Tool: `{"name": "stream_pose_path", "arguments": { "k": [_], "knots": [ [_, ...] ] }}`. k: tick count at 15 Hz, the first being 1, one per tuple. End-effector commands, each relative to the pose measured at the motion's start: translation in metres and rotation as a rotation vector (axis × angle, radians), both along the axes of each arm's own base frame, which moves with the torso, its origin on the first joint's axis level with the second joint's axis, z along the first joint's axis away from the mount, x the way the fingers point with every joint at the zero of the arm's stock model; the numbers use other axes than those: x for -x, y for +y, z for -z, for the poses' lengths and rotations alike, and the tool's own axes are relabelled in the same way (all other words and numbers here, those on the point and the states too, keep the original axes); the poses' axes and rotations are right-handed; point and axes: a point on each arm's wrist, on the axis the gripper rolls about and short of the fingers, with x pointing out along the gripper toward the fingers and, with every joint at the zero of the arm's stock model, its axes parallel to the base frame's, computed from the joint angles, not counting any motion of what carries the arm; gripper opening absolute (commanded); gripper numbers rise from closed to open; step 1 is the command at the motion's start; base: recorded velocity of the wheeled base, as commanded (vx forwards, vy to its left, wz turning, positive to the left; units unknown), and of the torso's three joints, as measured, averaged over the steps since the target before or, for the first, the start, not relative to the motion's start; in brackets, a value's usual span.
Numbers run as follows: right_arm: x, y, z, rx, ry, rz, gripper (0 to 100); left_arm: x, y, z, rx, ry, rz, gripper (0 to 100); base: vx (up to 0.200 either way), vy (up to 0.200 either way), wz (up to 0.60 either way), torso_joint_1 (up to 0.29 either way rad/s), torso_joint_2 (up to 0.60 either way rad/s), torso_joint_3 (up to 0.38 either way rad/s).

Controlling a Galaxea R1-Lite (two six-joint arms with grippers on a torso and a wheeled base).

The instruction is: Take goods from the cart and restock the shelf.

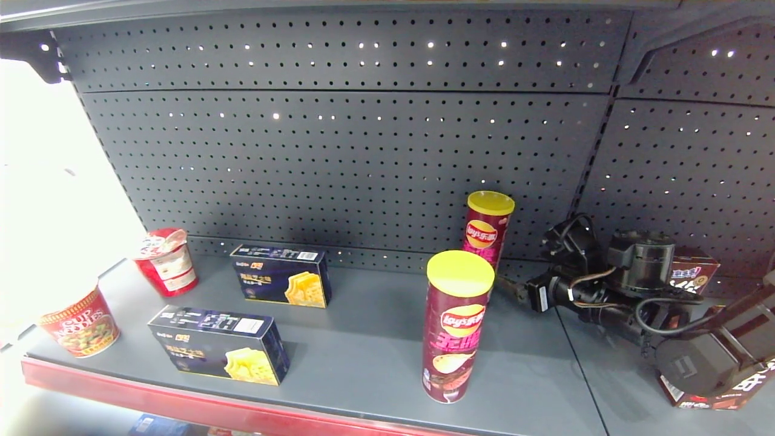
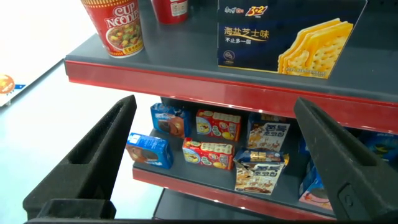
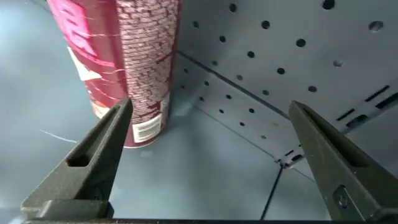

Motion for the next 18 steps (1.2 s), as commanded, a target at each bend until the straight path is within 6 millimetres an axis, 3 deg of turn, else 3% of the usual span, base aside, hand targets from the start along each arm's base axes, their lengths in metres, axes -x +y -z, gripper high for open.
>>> {"name": "stream_pose_path", "arguments": {
  "k": [1, 8, 13, 18],
  "knots": [
    [-0.001, -0.001, 0.001, 0.005, 0.001, 0.027, 100, 0.0, 0.0, 0.0, 0.0, 0.002, -0.001, 100, 0.0, 0.0, 0.0, 0.0, 0.0, 0.0],
    [0.012, 0.013, -0.01, -0.01, -0.023, -0.037, 100, 0.0, 0.0, 0.0, 0.0, 0.002, -0.001, 100, 0.0, 0.0, 0.0, 0.0, 0.0, 0.0],
    [0.005, 0.022, 0.003, -0.002, 0.004, -0.047, 100, 0.0, 0.0, 0.0, 0.0, 0.002, -0.001, 100, 0.0, 0.0, 0.0, 0.0, 0.0, 0.0],
    [0.002, 0.016, 0.004, 0.001, 0.006, -0.027, 100, 0.0, 0.0, 0.0, -0.001, 0.002, 0.0, 100, 0.0, 0.0, 0.0, 0.0, 0.0, 0.0]
  ]
}}
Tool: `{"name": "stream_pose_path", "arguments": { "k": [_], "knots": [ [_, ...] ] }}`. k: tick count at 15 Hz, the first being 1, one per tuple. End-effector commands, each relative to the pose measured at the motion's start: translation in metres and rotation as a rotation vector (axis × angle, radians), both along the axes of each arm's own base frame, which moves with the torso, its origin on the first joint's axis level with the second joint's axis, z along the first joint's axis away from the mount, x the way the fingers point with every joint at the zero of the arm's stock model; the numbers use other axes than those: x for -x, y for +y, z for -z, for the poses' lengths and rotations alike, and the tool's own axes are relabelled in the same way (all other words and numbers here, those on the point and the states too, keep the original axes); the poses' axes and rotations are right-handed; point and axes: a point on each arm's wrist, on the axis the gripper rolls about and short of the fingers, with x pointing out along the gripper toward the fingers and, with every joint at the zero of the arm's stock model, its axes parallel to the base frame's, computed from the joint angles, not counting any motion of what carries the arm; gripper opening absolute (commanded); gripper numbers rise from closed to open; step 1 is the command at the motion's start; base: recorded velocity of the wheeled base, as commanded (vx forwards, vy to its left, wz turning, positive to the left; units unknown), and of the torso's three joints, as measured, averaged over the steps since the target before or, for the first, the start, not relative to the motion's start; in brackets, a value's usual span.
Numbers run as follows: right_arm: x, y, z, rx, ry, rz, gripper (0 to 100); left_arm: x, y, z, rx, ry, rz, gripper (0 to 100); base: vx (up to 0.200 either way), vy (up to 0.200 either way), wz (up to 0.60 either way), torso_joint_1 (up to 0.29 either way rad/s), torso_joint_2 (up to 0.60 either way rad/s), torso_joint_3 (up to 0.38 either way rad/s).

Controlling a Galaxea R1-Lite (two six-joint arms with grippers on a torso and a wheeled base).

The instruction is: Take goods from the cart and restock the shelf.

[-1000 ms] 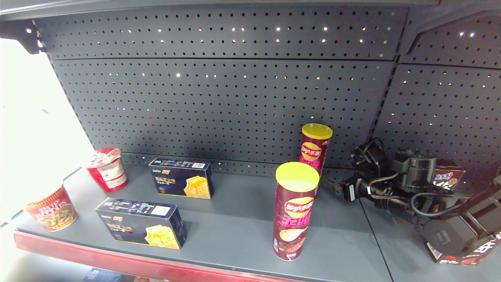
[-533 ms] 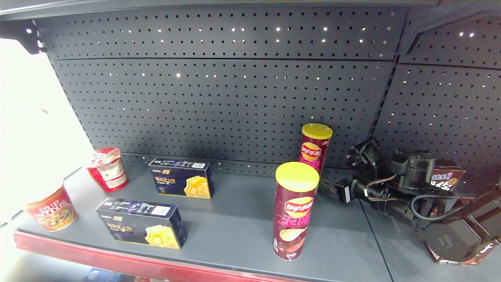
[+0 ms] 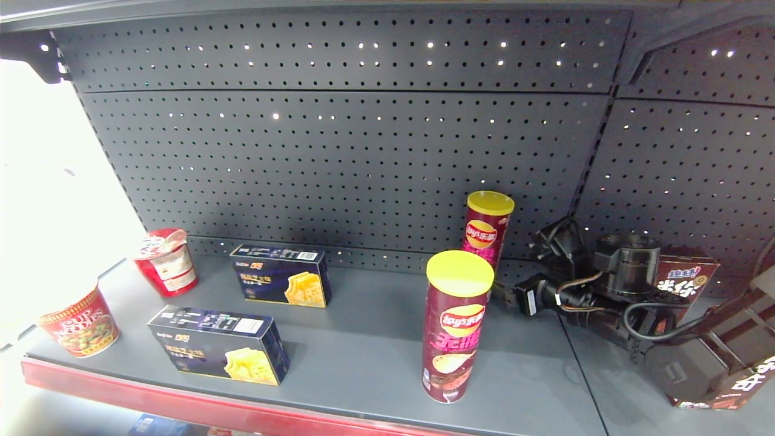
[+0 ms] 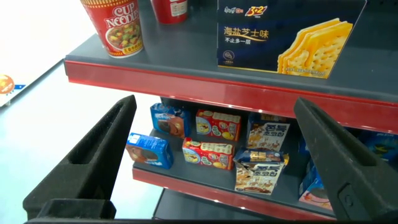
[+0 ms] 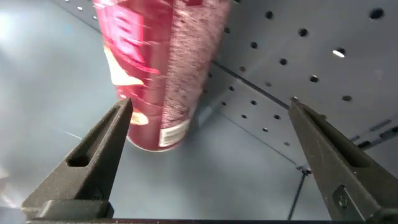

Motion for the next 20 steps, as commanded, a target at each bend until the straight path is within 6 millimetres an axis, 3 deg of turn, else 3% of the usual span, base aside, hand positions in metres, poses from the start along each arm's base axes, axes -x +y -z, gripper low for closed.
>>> {"name": "stream_pose_path", "arguments": {
  "k": [1, 20],
  "knots": [
    [-0.002, -0.002, 0.001, 0.002, 0.003, 0.01, 100, 0.0, 0.0, 0.0, 0.001, 0.001, 0.0, 100, 0.0, 0.0, 0.0, 0.0, 0.0, 0.0],
    [-0.008, -0.016, 0.001, 0.02, -0.003, 0.157, 100, 0.0, 0.0, 0.0, 0.0, 0.002, 0.0, 100, 0.0, 0.0, 0.0, 0.0, 0.0, 0.0]
  ]
}}
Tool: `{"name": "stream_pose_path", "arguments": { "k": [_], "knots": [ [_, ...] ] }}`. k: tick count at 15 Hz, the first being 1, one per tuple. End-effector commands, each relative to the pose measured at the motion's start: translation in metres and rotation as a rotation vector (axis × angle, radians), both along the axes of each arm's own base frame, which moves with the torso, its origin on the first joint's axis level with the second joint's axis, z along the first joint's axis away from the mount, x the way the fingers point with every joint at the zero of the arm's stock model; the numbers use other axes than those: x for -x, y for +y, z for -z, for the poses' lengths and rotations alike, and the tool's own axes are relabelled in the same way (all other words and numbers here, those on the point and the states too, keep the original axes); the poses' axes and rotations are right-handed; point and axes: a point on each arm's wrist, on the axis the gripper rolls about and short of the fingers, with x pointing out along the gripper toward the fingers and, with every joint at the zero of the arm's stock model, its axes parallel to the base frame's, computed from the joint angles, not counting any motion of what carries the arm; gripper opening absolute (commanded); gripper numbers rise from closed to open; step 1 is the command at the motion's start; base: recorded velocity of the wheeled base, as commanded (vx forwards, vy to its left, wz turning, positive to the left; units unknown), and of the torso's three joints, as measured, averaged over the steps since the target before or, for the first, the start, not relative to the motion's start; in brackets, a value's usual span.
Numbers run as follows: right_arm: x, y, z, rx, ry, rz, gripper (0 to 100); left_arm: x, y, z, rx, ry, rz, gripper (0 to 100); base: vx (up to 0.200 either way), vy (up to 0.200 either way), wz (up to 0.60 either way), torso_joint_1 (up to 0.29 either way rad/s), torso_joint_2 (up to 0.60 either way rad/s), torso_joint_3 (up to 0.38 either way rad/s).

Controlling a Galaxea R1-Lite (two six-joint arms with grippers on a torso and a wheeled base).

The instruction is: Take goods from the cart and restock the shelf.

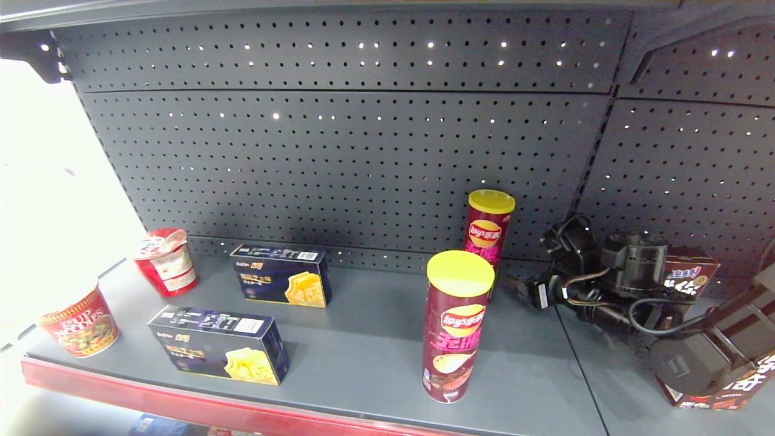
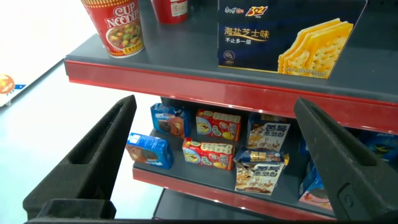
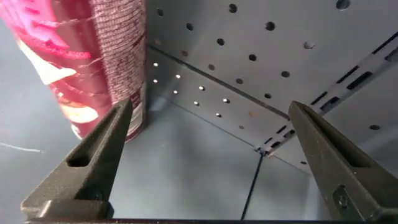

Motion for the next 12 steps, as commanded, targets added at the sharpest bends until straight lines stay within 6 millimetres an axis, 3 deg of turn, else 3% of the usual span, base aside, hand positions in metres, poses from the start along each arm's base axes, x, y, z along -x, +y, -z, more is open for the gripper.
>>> {"name": "stream_pose_path", "arguments": {
  "k": [1, 12],
  "knots": [
    [-0.003, 0.003, 0.004, 0.004, 0.008, 0.014, 100, 0.0, 0.0, 0.0, 0.001, 0.001, 0.0, 100, 0.0, 0.0, 0.0, 0.0, 0.0, 0.0],
    [-0.006, 0.022, 0.002, -0.028, -0.012, 0.01, 100, 0.0, 0.0, 0.0, 0.001, 0.001, 0.0, 100, 0.0, 0.0, 0.0, 0.0, 0.0, 0.0]
  ]
}}
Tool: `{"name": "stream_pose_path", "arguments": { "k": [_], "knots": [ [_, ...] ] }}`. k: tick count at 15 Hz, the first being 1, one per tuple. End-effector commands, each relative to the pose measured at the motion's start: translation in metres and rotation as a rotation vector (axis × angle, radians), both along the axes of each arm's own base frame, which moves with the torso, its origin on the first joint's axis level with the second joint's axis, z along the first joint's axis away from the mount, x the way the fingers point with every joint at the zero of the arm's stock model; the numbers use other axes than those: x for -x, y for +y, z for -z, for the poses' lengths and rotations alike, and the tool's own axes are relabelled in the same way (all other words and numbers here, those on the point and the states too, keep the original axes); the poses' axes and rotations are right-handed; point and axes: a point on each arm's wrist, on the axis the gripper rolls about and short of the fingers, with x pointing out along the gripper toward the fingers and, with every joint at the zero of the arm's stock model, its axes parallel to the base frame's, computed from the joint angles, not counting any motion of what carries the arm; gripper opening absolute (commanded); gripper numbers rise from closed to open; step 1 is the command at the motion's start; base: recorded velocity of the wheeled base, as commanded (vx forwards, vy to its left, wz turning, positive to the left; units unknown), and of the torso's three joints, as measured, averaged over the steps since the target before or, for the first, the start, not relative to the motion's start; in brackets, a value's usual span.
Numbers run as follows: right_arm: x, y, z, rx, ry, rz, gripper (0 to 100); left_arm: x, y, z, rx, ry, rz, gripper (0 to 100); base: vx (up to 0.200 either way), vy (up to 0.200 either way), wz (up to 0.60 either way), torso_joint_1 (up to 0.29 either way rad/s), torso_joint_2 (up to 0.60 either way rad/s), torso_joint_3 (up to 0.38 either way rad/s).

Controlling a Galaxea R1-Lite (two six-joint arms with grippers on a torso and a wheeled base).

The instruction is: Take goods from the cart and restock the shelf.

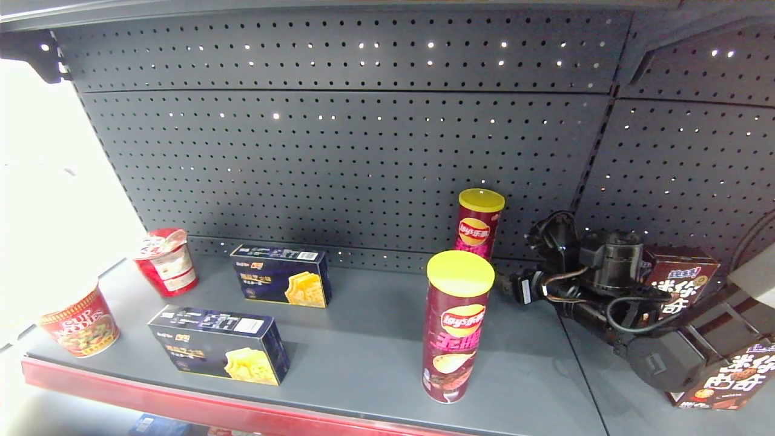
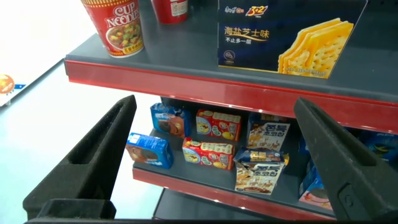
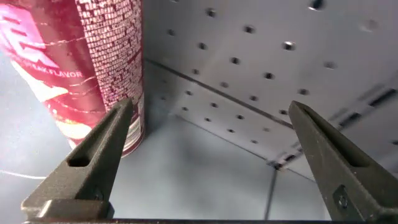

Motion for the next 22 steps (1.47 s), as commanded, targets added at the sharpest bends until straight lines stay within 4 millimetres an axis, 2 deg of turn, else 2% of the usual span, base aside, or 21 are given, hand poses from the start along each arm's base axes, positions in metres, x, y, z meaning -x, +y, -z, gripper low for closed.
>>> {"name": "stream_pose_path", "arguments": {
  "k": [1, 3, 5, 7, 8, 9, 12, 15, 16, 17, 18, 19, 20, 22],
  "knots": [
    [0.002, 0.0, 0.0, 0.002, 0.001, 0.002, 100, 0.0, 0.0, 0.0, 0.001, 0.003, 0.0, 100, 0.0, 0.0, 0.0, 0.0, 0.0, 0.0],
    [0.006, -0.002, -0.012, -0.008, -0.033, 0.016, 100, 0.0, 0.0, 0.0, 0.001, 0.001, 0.0, 100, 0.0, 0.0, 0.0, 0.0, 0.0, 0.0],
    [0.018, -0.006, -0.037, -0.027, -0.093, 0.003, 100, 0.0, 0.0, 0.0, -0.001, 0.001, 0.0, 100, 0.0, 0.0, 0.0, 0.0, 0.0, 0.0],
    [0.022, -0.006, -0.044, -0.036, -0.111, -0.011, 100, 0.0, 0.0, 0.0, -0.001, 0.001, 0.0, 100, 0.0, 0.0, 0.0, 0.0, 0.0, 0.0],
    [0.04, -0.012, -0.063, -0.053, -0.16, -0.045, 100, 0.0, 0.0, 0.0, -0.001, 0.001, 0.0, 100, 0.0, 0.0, 0.0, 0.0, 0.0, 0.0],
    [0.046, -0.014, -0.068, -0.058, -0.173, -0.046, 100, 0.0, 0.0, 0.0, 0.001, 0.001, 0.0, 100, 0.0, 0.0, 0.0, 0.0, 0.0, 0.0],
    [0.095, -0.028, -0.089, -0.09, -0.237, -0.096, 100, 0.0, 0.0, 0.0, -0.001, 0.001, 0.0, 100, 0.0, 0.0, 0.0, 0.0, 0.0, 0.0],
    [0.163, -0.052, -0.101, -0.131, -0.325, -0.182, 100, 0.0, 0.0, 0.0, 0.001, 0.001, 0.0, 100, 0.0, 0.0, 0.0, 0.0, 0.0, 0.0],
    [0.173, -0.055, -0.103, -0.14, -0.343, -0.191, 100, 0.0, 0.0, 0.0, -0.001, 0.001, 0.0, 100, 0.0, 0.0, 0.0, 0.0, 0.0, 0.0],
    [0.208, -0.068, -0.105, -0.164, -0.386, -0.219, 100, 0.0, 0.0, 0.0, -0.001, 0.001, 0.0, 100, 0.0, 0.0, 0.0, 0.0, 0.0, 0.0],
    [0.227, -0.079, -0.104, -0.172, -0.403, -0.216, 100, 0.0, 0.0, 0.0, -0.001, 0.001, 0.0, 100, 0.0, 0.0, 0.0, 0.0, 0.0, 0.0],
    [0.239, -0.086, -0.101, -0.174, -0.414, -0.205, 100, 0.0, 0.0, 0.0, -0.001, 0.001, 0.0, 100, 0.0, 0.0, 0.0, 0.0, 0.0, 0.0],
    [0.265, -0.103, -0.088, -0.164, -0.421, -0.152, 100, 0.0, 0.0, 0.0, -0.001, 0.001, 0.0, 100, 0.0, 0.0, 0.0, 0.0, 0.0, 0.0],
    [0.29, -0.118, -0.061, -0.177, -0.371, -0.058, 100, 0.0, 0.0, 0.0, 0.001, 0.001, 0.0, 100, 0.0, 0.0, 0.0, 0.0, 0.0, 0.0]
  ]
}}
